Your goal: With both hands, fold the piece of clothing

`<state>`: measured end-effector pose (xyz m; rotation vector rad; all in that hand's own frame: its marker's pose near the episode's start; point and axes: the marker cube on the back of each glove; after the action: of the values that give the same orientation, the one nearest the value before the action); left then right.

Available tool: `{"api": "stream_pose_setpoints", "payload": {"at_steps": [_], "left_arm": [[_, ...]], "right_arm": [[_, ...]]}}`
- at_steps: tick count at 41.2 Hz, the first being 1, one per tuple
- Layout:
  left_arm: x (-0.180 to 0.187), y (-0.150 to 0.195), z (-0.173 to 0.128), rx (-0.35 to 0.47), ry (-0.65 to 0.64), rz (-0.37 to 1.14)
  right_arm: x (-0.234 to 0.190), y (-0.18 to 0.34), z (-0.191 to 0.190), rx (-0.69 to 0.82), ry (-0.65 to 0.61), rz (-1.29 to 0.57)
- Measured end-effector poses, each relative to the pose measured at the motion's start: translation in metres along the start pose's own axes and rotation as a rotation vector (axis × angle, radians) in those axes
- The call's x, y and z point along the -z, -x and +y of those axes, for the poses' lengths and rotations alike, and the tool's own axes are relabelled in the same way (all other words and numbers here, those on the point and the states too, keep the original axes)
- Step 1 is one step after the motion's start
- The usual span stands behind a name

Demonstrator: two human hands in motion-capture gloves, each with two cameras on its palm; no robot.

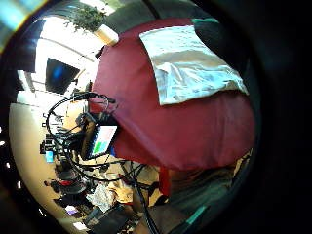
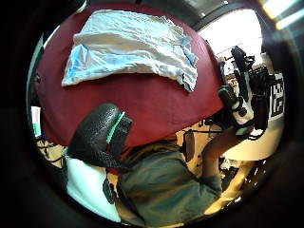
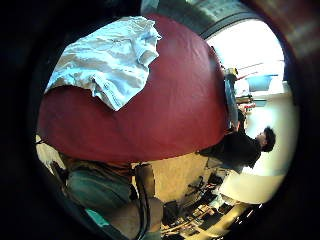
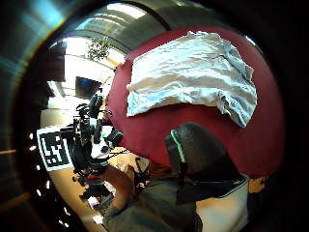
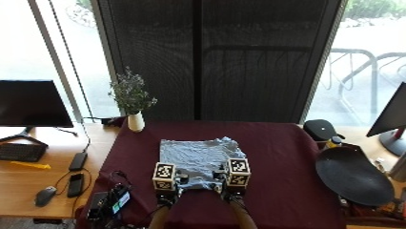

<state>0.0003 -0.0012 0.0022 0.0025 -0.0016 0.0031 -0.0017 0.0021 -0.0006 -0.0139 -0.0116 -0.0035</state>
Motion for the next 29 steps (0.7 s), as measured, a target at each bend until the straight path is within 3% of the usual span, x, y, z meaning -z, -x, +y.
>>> {"api": "stream_pose_setpoints", "payload": {"at_steps": [18, 29], "left_arm": [[-0.002, -0.002, -0.003, -0.004, -0.020, -0.001], [-0.014, -0.003, -0.016, -0.018, -0.003, -0.028]], "right_arm": [[-0.004, -0.002, -0.002, 0.011, 0.017, 0.000], [-0.014, -0.041, -0.020, -0.041, 0.090, 0.088]]}}
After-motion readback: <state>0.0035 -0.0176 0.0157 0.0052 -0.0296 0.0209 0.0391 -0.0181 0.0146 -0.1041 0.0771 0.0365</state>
